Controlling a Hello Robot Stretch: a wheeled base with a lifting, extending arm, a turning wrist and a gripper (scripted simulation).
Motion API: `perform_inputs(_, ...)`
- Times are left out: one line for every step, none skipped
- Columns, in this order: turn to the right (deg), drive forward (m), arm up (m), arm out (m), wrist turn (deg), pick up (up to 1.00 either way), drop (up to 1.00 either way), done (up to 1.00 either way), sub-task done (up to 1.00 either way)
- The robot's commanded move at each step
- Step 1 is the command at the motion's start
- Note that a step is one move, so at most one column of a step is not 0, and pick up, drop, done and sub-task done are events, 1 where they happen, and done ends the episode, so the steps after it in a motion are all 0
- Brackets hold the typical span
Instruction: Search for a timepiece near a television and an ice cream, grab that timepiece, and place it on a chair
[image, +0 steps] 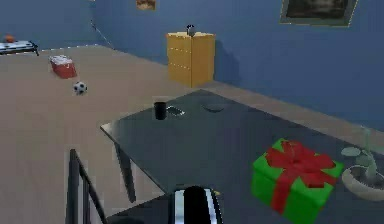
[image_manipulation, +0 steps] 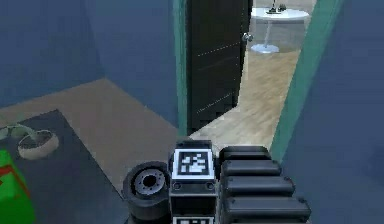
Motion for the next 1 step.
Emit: perform_inputs(-45.0,0.00,0.00,0.00,0.0,0.00,0.00,0.00,0.00)
